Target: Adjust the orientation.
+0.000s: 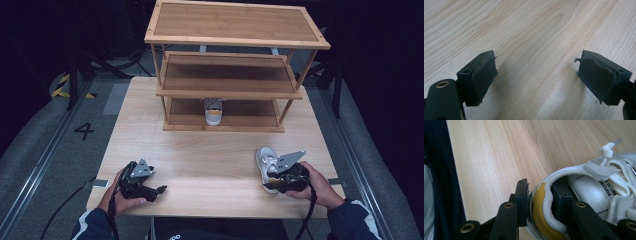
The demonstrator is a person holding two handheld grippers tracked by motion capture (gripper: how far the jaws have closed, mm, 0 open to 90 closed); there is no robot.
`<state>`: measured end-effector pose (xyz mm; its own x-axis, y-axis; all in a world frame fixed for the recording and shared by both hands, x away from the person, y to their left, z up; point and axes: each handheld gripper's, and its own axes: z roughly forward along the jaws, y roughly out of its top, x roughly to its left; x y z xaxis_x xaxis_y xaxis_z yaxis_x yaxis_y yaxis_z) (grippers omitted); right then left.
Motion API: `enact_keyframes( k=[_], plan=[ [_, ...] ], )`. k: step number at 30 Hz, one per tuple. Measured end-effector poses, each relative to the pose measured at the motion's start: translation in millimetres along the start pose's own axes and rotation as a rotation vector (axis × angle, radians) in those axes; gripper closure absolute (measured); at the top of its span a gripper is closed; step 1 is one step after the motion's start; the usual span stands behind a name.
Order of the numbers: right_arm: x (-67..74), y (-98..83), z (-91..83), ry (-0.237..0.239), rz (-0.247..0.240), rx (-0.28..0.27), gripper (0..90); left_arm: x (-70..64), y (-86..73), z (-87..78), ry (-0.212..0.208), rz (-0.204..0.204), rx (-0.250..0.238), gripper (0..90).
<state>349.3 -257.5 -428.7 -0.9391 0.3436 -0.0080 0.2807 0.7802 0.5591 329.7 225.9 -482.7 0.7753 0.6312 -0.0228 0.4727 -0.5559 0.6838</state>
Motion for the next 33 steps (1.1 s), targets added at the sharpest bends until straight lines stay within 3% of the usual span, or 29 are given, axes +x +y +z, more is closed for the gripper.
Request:
enact_keyframes(
  k=[10, 15, 25, 33],
  plan=[
    [-5.2, 7.5, -6.9, -0.053, -0.027, -0.013, 70.0, -0.1, 0.0, 0.0, 0.000, -0.001, 0.000, 15.2],
    [-11.5, 15.3, -10.7, -0.049, -0.043, -0.039, 70.0, -0.1, 0.0, 0.0, 0.000, -0.001, 0.000, 15.1],
    [-27.0, 40.7, -11.6, -0.084, -0.080, -0.044, 70.0, -0.1, 0.0, 0.0, 0.000, -0.001, 0.000, 15.1],
    [-40.5, 72.5, -8.1, -0.109, -0.124, -0.044, 70.0, 0.1, 0.0, 0.0, -0.001, -0.001, 0.001, 15.1]
  ],
)
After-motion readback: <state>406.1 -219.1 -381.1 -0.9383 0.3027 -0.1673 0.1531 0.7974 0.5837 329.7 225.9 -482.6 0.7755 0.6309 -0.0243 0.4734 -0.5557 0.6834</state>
